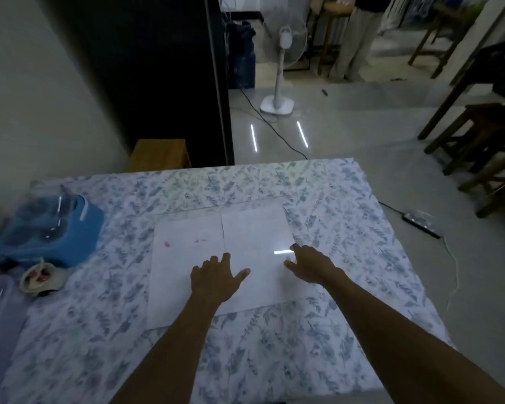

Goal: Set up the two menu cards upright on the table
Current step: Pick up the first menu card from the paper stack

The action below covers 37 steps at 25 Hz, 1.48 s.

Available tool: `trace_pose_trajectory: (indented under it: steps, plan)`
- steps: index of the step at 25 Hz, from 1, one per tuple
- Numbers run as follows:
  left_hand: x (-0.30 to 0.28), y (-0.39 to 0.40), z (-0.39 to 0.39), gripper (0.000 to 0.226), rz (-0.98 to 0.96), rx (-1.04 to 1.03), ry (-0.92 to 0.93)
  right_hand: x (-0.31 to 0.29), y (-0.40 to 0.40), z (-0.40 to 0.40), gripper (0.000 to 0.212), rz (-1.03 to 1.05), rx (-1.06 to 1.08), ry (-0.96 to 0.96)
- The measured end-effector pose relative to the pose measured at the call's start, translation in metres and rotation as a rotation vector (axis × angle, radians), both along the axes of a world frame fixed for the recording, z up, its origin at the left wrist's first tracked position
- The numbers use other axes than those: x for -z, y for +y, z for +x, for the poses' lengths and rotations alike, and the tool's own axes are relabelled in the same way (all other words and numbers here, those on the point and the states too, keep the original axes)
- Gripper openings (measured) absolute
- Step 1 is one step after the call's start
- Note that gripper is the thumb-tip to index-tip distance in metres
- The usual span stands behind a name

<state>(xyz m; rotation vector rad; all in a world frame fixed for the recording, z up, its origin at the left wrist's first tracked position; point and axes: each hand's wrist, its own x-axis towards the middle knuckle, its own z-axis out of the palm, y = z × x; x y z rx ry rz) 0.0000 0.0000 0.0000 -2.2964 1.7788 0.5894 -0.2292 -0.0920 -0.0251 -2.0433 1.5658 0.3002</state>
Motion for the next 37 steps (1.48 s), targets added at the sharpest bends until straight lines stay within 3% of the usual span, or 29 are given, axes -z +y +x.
trace_pose_trajectory:
  steps: [7, 12, 15, 21, 24, 28, 32, 37]
  plan:
    - [0.028, -0.016, -0.020, 0.073, 0.032, 0.025, 0.015, 0.030, -0.002, -0.006, 0.041, -0.055, 0.294, -0.099]
    - [0.036, -0.014, -0.028, 0.080, 0.056, 0.034, -0.001, 0.035, -0.012, 0.002, 0.051, 0.153, 0.710, -0.325]
    - [0.037, -0.013, -0.031, 0.081, 0.061, 0.048, -0.003, 0.034, -0.020, -0.002, 0.027, 0.312, 0.832, -0.461]
    - [0.029, 0.002, -0.045, 0.102, 0.136, 0.049, 0.094, 0.026, -0.008, -0.013, 0.015, 0.302, 0.860, -0.610]
    - [0.022, 0.024, -0.051, 0.108, 0.141, 0.101, 0.115, 0.007, 0.010, -0.021, 0.037, 0.132, 0.768, -0.649]
    - [-0.007, 0.050, -0.045, 0.092, -0.016, 0.255, 0.071, -0.026, 0.038, -0.025, 0.053, 0.124, 0.754, -0.704]
    - [-0.046, 0.081, -0.037, 0.068, -0.101, 0.388, 0.077, -0.056, 0.076, -0.025, 0.041, 0.162, 0.835, -0.773]
    - [-0.089, 0.107, -0.017, 0.062, -0.077, 0.479, 0.075, -0.097, 0.117, -0.013, 0.028, 0.194, 0.939, -0.866]
